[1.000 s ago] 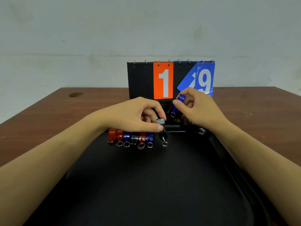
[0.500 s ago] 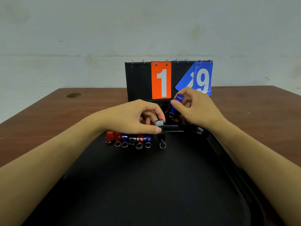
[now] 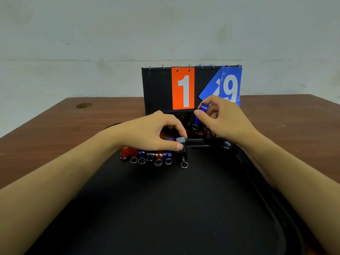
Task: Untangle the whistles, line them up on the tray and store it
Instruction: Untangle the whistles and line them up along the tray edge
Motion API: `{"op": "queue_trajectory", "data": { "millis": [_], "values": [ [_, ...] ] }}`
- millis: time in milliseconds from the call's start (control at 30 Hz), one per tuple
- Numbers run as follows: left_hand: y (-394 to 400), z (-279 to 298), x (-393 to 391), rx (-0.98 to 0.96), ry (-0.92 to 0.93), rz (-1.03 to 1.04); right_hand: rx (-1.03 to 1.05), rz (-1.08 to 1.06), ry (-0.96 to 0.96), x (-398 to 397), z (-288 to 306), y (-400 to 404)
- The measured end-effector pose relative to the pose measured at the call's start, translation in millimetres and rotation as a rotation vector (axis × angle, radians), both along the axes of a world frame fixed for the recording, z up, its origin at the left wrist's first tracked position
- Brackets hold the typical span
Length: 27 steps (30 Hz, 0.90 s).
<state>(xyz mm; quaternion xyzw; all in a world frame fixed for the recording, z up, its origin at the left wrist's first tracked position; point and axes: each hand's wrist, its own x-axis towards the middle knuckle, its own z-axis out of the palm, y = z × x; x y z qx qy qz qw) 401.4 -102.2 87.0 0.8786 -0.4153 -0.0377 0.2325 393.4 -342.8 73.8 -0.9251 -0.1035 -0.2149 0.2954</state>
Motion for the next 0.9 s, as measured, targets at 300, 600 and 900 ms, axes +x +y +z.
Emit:
{"op": "queue_trajectory", "data": {
  "millis": [300, 600, 900],
  "values": [
    [7, -4, 12, 0.047, 0.09, 0.048, 0.0, 0.013, -0.007, -1, 1, 0],
    [5, -3, 7, 0.047, 0.089, 0.032, -0.006, 0.03, 0.012, 0, 0, -1],
    [5, -4, 8, 0.024, 0.11, 0.019, 0.09, 0.056, 0.032, -3, 8, -9]
  ]
}}
